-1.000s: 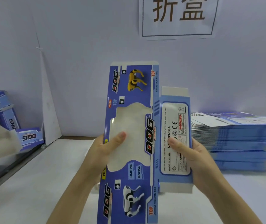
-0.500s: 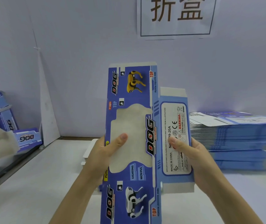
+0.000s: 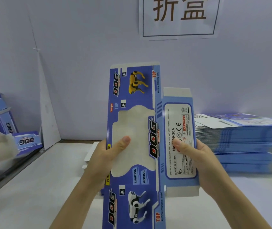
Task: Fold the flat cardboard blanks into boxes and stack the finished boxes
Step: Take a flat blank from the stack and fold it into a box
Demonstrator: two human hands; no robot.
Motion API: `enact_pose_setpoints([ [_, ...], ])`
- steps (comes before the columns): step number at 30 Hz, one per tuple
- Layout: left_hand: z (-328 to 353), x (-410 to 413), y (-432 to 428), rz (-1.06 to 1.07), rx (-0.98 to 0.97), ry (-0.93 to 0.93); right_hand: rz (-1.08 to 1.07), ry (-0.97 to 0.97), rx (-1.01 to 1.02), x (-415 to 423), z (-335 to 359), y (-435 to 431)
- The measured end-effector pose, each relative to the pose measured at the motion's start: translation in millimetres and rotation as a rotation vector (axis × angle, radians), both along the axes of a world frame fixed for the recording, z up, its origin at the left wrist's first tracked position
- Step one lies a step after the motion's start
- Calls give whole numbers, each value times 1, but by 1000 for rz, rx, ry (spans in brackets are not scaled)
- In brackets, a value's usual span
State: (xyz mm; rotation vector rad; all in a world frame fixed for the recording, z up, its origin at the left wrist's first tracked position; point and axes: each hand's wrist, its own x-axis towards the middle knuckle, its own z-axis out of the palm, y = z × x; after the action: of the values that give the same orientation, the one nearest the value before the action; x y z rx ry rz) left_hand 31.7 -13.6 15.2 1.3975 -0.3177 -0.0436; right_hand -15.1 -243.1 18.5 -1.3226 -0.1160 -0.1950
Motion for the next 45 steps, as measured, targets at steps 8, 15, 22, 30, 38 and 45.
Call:
enact_pose_setpoints([
  [8,2,-2,1,6,5,0,9,-8,4,1,-4,2],
  [15,2,-11,-7,-139,-116,55,-137,-67,-136,0,1,14],
  [22,1,-10,-23,-69,60,-44,-50,-184,-343,-5,2,17],
  [30,3,-8,-18,-40,92,-54,-83,-179,-298,-4,-3,28],
  [38,5,-17,-20,8,71,-21,-188,-52,-431,5,-10,17],
  [45,4,-9,-10,24,31,-17,-172,-86,-396,10,-15,14],
])
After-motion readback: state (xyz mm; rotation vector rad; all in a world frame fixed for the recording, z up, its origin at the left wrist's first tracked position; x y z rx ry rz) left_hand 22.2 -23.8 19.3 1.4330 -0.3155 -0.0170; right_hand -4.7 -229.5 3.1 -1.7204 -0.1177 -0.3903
